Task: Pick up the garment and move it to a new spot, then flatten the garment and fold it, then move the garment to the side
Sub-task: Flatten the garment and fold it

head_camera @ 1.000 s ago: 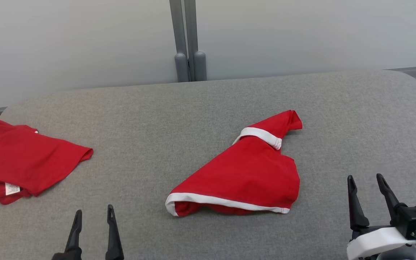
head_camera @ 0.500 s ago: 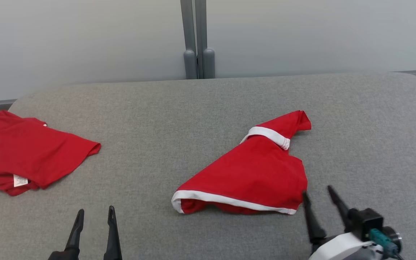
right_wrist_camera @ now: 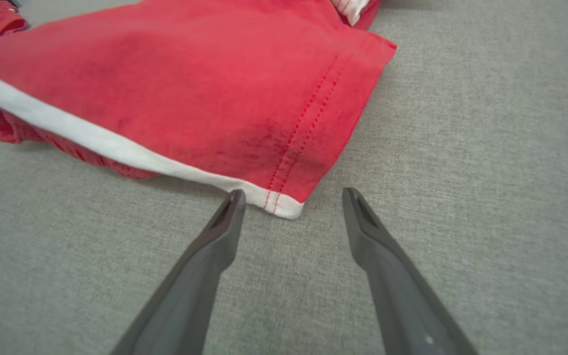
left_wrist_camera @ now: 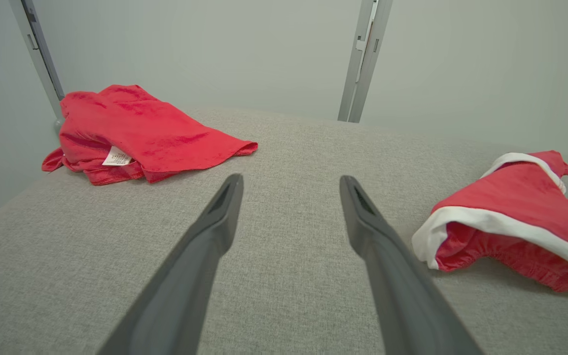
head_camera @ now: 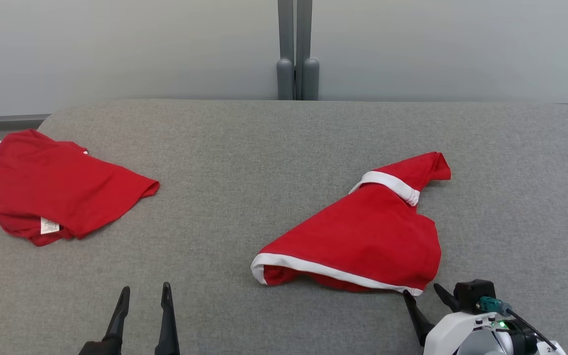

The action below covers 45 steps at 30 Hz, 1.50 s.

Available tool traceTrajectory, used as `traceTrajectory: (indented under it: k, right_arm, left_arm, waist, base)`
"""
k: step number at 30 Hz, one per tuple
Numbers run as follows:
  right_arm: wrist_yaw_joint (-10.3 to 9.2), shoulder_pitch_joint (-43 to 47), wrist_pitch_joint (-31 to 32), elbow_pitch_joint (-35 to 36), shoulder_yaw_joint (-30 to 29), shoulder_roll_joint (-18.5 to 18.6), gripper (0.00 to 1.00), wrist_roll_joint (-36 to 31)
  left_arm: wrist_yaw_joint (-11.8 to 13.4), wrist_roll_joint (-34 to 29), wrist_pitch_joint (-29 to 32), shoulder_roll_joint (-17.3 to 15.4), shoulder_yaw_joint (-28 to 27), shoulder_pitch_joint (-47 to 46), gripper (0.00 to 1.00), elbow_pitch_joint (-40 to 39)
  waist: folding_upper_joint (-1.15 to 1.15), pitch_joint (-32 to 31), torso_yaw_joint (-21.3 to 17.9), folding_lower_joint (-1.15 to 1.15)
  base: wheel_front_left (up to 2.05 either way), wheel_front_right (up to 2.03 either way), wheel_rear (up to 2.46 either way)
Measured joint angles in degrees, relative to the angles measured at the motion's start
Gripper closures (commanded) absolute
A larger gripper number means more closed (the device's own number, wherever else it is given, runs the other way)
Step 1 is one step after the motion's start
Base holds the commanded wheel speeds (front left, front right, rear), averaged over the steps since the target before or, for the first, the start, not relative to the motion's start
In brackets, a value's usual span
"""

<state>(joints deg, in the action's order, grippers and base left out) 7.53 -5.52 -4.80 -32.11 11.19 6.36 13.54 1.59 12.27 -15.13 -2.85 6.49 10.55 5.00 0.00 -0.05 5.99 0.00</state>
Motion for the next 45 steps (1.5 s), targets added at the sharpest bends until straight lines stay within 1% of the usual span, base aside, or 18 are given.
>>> traceTrajectory:
  k: [6, 11, 12, 13, 14, 15, 16, 19, 22, 26, 27, 28, 31, 34, 38, 45]
  right_arm:
    - [0.01, -2.36, 0.01, -1.79, -0.63, -0.51, 0.00, -0.40]
    - [0.00, -4.27, 2.37, -4.28, 0.53, -0.79, 0.00, -1.11]
    - [0.00, -4.61, 2.78, -4.60, 0.74, -0.77, 0.32, -1.12]
    - [0.00, -4.91, 2.86, -4.82, 0.85, -0.77, 0.57, -1.14]
    - [0.00, -5.22, 2.96, -5.06, 0.87, -0.75, 0.80, -1.14]
    - [0.00, -5.40, 3.11, -5.25, 0.98, -0.69, 0.98, -1.14]
    - [0.00, -5.49, 3.30, -5.39, 1.22, -0.55, 1.00, -1.14]
    - [0.01, -5.47, 4.31, -4.95, 1.88, -0.02, 1.00, -0.85]
    - [0.02, -5.04, 5.09, -2.09, 1.15, 1.72, 1.00, 0.07]
    - [0.01, -3.67, 7.48, 6.15, -0.49, 5.47, 1.00, 2.22]
    - [0.01, -3.41, 8.53, 8.73, -1.07, 6.56, 1.00, 3.11]
    - [0.01, -2.90, 10.91, 12.89, -2.22, 8.45, 1.00, 4.44]
    - [0.01, -1.44, 15.03, 16.15, -4.86, 11.34, 1.00, 5.82]
    - [-0.01, 1.00, 18.25, 16.39, -8.26, 13.50, 1.00, 5.25]
    - [-0.01, 2.86, 20.38, 14.24, -10.21, 14.08, 1.00, 3.15]
    - [0.00, 2.72, 19.23, 6.00, -8.70, 10.84, 1.00, 2.88]
  left_arm:
    - [-0.24, -0.11, 0.00, 0.00, -1.00, -0.64, 0.00, 0.16]
    - [-0.33, -0.30, -0.01, 0.00, -0.89, -1.63, 0.00, 0.32]
    - [-0.32, -0.27, 0.00, 0.00, -0.77, -1.71, 0.00, 0.45]
    - [-0.32, -0.21, 0.00, 0.00, -0.64, -1.76, 0.00, 0.58]
    - [-0.27, -0.12, 0.00, 0.00, -0.54, -1.77, 0.00, 0.63]
    - [-0.07, 0.03, 0.00, 0.00, -0.46, -1.77, 0.00, 0.65]
    - [-0.01, 0.22, 0.00, 0.00, -0.42, -1.77, 0.00, 0.69]
    - [0.49, 0.36, 0.00, 0.00, -0.36, -1.76, 0.00, 0.78]
    - [0.98, 0.37, 0.00, 0.00, -0.82, -1.74, 0.00, 0.65]
    - [1.30, 0.37, 0.00, 0.00, -1.36, -1.56, 0.00, 0.53]
    - [1.36, 0.38, -0.01, 0.01, -1.36, -1.54, 0.00, 0.56]
    - [1.41, 0.57, 0.00, 0.00, -1.19, -1.48, 0.00, 0.60]
    - [1.42, 0.96, -0.01, 0.00, -0.24, -1.52, 0.00, 0.88]
    - [1.47, 1.29, 0.00, 0.03, 1.00, -1.64, 0.00, 1.04]
    - [1.70, 1.78, -0.01, 0.03, 1.87, -1.63, 0.00, 1.60]
    - [1.42, 1.99, -0.01, 0.03, 3.04, -1.76, 0.00, 3.14]
  waist:
    - [0.00, 1.22, 0.23, 0.00]
    - [0.00, 2.22, 0.33, 0.00]
    - [0.00, 2.32, 0.34, 0.00]
    - [0.00, 2.41, 0.33, 0.00]
    - [0.00, 2.45, 0.29, 0.00]
    - [0.00, 2.47, 0.23, 0.00]
    - [0.00, 2.46, 0.14, 0.00]
    - [0.00, 2.38, -0.17, 0.00]
    - [0.00, 2.34, -0.57, 0.00]
    - [0.00, 2.14, -1.45, 0.00]
    - [0.00, 2.07, -1.75, 0.00]
    - [0.00, 1.94, -2.29, 0.00]
    - [0.00, 1.75, -3.01, 0.00]
    - [0.00, 1.40, -3.15, 0.00]
    - [0.00, 1.45, -3.11, 0.00]
    - [0.00, 1.13, -3.29, 0.00]
  base:
    - [0.00, 0.00, 0.00]
    - [0.00, 0.00, 0.00]
    - [0.00, 0.00, 0.00]
    - [0.00, 0.00, 0.00]
    - [0.00, 0.00, 0.00]
    - [0.00, 0.00, 0.00]
    - [0.00, 0.00, 0.00]
    - [0.00, 0.00, 0.00]
    - [0.00, 0.00, 0.00]
    - [0.00, 0.00, 0.00]
    - [0.00, 0.00, 0.00]
    - [0.00, 0.00, 0.00]
    - [0.00, 0.00, 0.00]
    - [0.00, 0.00, 0.00]
    - [0.00, 0.00, 0.00]
    - [0.00, 0.00, 0.00]
